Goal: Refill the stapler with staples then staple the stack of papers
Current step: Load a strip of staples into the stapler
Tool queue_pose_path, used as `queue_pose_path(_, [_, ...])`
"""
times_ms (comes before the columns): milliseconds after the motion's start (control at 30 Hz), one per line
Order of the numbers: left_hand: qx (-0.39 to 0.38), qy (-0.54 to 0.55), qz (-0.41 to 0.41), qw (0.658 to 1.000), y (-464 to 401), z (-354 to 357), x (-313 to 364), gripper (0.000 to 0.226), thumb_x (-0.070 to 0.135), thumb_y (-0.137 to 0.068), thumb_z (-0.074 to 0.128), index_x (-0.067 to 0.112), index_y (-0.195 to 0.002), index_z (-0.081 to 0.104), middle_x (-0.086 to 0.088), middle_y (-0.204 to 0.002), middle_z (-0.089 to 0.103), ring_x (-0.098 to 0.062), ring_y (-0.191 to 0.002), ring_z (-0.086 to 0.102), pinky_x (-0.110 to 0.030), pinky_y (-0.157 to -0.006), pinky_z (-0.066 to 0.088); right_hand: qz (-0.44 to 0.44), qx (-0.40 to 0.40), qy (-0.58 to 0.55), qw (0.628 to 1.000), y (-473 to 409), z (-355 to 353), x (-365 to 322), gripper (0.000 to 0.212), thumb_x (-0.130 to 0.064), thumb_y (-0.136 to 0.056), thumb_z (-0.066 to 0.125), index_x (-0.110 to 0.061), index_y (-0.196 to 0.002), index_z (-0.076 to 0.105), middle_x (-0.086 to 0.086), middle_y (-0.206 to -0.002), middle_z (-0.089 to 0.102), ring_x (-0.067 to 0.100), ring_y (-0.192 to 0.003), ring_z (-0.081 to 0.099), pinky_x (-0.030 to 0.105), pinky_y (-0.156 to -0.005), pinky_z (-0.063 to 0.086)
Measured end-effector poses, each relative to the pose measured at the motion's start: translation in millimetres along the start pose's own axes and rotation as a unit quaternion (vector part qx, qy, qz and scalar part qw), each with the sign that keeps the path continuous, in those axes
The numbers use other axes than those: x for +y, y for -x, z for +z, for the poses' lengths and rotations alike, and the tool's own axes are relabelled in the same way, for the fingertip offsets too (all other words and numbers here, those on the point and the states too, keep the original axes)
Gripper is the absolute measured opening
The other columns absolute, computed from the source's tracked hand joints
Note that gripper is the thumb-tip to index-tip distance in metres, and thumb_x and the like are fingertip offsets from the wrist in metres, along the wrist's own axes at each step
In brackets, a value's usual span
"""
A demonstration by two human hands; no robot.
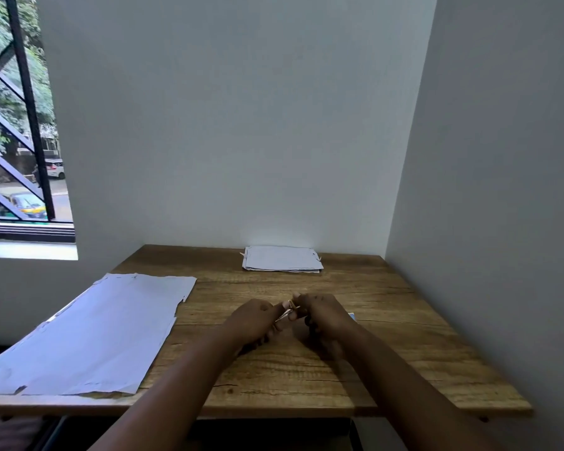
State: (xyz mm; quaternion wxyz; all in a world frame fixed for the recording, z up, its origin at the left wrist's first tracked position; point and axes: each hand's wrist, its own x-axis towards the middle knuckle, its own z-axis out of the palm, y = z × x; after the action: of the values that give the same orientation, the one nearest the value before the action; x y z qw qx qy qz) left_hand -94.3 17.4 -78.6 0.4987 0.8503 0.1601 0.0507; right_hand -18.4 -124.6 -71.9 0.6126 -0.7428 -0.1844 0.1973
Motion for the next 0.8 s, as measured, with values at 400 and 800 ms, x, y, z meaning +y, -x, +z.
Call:
queue_pose_path(400, [-0.033,-0.115,0.016,0.993,-10.2,0.9,-7.9,0.062,0.077,-0.08,0.045,0.023,-0.056,0.062,0.006,-0.064,0.063,-0.013,-0.064,0.055,-0.03,-0.068,0.041,0.065,-0.021,0.006,0.998,0.6,3.5,6.1,0.015,-0.012,-0.086,0.059,-0.012,-0.076,0.07,0.01,-0.076,0.073,0.018,-0.063,0.063,0.023,-0.049,0.045])
queue_pose_path(800, [-0.154,0.073,-0.011,0.985,4.5,-19.6,-6.4,0.03,0.027,-0.084,0.041,0.015,-0.08,0.068,0.003,-0.063,0.059,-0.008,-0.052,0.049,-0.022,-0.053,0.039,0.022,-0.031,0.014,0.999,-0.3,13.3,5.7,0.024,-0.026,-0.088,0.069,-0.01,-0.07,0.064,0.008,-0.068,0.071,0.013,-0.057,0.062,0.025,-0.057,0.046])
